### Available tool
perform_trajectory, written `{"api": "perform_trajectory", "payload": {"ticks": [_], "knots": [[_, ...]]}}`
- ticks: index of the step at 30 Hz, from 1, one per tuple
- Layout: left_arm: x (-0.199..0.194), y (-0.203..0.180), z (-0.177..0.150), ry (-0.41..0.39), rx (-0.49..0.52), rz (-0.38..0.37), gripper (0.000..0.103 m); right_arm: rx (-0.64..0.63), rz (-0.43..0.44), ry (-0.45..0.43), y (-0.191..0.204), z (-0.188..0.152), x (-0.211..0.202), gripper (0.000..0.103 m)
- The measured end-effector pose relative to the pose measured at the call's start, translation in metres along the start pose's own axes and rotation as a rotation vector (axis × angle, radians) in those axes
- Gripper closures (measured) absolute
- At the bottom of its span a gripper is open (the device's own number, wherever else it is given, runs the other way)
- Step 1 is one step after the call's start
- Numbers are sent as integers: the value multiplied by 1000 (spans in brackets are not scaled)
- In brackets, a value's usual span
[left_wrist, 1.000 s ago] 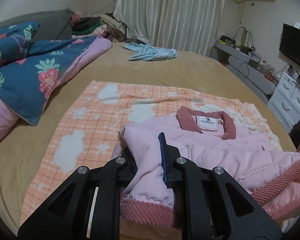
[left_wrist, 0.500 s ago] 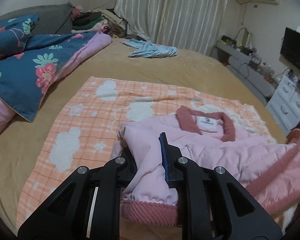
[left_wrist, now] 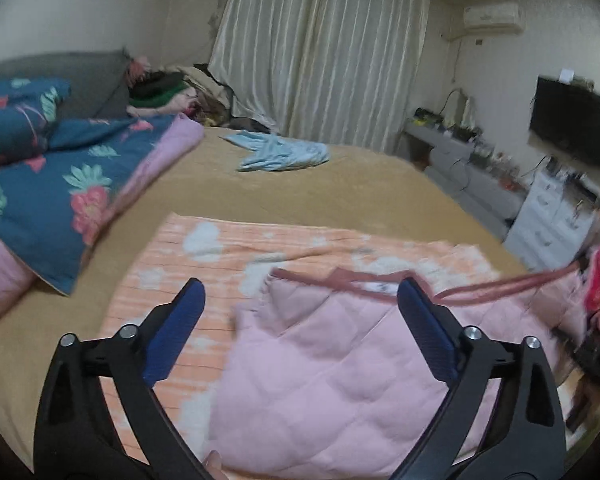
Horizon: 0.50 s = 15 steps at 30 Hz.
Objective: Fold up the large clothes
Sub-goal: 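Lower the hem near the collar and open both tools, then close both tools on the folded edge of the jacket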
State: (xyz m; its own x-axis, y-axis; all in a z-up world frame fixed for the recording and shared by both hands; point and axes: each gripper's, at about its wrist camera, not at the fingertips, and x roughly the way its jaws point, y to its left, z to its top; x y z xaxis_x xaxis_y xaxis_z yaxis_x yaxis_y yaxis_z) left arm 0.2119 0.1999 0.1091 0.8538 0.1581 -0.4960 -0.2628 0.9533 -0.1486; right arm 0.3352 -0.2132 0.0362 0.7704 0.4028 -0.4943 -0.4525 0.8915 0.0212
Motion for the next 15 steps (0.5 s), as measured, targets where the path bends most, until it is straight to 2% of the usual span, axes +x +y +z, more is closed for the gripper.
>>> {"api": "perform_trajectory", "payload": {"ticks": [2,4,6,7,8,10,12,15], "knots": [[16,9,-13,52,16,39,11,36,-1,18,-8,2,14,79],[34,21,-31,114,3,53,11,61,-11,33,-15,-2,21,68],[53,32,-52,182,-18,44,11,90,8,21,-18,-8,18,53],[61,37,-62,207,-22,41,11,112,30,11,-23,-14,15,35],[68,41,-71,228,-23,40,11,124,35,2,-23,-19,10,28],[83,49,-91,273,-40,21,11,136,32,-2,-29,-31,3,27],[92,54,-102,296,-56,-4,9,133,-23,30,-36,-48,-3,27],[102,56,-110,314,-80,-45,9,139,-32,47,-41,-67,-11,27]]}}
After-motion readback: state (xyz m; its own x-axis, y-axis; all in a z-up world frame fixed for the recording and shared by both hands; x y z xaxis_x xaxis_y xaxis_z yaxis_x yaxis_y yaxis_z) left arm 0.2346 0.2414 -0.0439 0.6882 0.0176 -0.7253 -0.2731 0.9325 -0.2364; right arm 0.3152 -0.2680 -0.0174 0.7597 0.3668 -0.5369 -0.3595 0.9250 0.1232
